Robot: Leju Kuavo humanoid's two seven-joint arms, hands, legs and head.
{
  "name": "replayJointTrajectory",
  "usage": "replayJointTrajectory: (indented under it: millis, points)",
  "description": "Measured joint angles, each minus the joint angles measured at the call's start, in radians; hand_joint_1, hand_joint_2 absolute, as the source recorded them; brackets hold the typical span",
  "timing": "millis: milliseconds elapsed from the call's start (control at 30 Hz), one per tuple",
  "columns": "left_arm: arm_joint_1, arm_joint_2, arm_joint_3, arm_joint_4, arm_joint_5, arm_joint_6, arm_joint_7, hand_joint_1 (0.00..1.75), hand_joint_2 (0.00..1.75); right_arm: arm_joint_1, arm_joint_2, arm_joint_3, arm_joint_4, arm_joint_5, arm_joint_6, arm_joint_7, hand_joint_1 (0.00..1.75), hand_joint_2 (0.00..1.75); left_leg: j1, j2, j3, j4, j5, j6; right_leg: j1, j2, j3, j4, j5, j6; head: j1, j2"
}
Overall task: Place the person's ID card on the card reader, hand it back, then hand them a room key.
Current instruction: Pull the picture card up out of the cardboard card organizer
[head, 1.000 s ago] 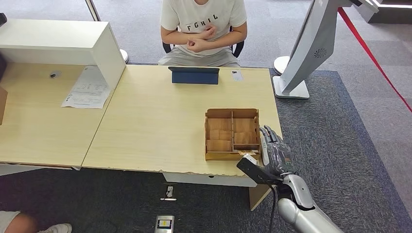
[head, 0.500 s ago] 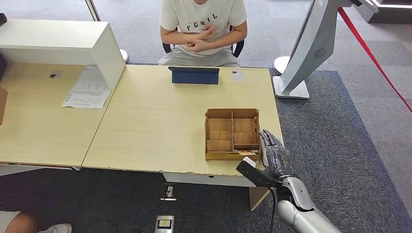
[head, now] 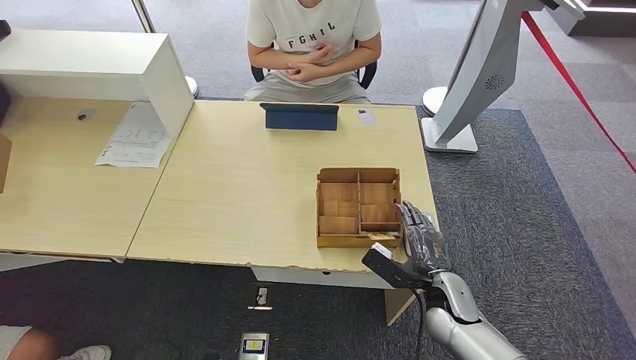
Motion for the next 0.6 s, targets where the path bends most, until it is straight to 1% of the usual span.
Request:
replayJointTrajectory:
  millis: [67,200,600]
  points:
    - [0.001,0.0,0.0,0.0,0.0,0.0,-0.003,0.0,0.0,-0.003,0.001,0.003,0.004,-0.001,0.0,0.004,0.0,1.75,0.0,0.0,0.0,0.0,0.0,0.0,0.0,0.0,0.0,0.0,0.0,0.0,0.0,0.0]
    - [0.003,0.0,0.0,0.0,0.0,-0.002,-0.012,0.0,0.0,-0.006,0.0,0.01,0.011,0.0,-0.002,0.013,1.75,1.75,0.0,0.0,0.0,0.0,0.0,0.0,0.0,0.0,0.0,0.0,0.0,0.0,0.0,0.0]
    - [0.009,0.0,0.0,0.0,-0.004,-0.011,-0.027,0.0,0.0,-0.003,-0.014,0.016,0.003,0.007,0.006,0.041,1.75,1.75,0.0,0.0,0.0,0.0,0.0,0.0,0.0,0.0,0.0,0.0,0.0,0.0,0.0,0.0]
